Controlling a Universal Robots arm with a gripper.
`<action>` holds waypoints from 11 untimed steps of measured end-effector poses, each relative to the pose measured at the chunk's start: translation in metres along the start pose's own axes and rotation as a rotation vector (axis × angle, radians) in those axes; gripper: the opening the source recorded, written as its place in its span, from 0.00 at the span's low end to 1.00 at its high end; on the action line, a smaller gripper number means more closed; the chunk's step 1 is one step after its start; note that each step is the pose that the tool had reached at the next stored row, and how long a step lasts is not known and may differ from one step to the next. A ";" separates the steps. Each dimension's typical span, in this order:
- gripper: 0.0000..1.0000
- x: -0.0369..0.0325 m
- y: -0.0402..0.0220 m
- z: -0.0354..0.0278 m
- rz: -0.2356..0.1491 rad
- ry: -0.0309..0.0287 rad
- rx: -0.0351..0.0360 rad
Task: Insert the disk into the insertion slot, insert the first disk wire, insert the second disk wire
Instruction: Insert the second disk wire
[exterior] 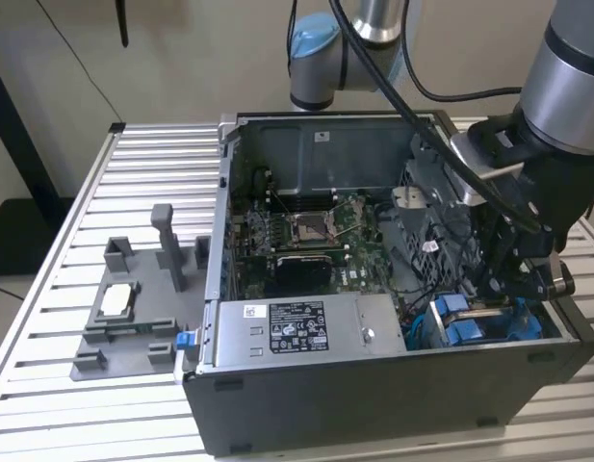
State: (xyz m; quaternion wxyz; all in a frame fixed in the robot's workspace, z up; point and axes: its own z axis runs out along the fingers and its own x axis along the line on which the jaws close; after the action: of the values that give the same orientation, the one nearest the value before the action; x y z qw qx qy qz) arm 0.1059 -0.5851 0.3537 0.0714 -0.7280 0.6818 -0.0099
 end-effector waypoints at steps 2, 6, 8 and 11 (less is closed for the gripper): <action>0.16 -0.0009 0.0001 0.0016 0.008 0.0004 -0.0051; 0.16 -0.0024 -0.0001 0.0055 0.022 0.0008 -0.0081; 0.16 -0.0035 -0.0008 0.0084 0.024 0.0008 -0.0093; 0.16 -0.0044 -0.0019 0.0116 0.027 0.0003 -0.0110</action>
State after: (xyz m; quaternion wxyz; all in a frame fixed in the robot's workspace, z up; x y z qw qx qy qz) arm 0.1087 -0.5796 0.3428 0.0674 -0.7192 0.6916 -0.0053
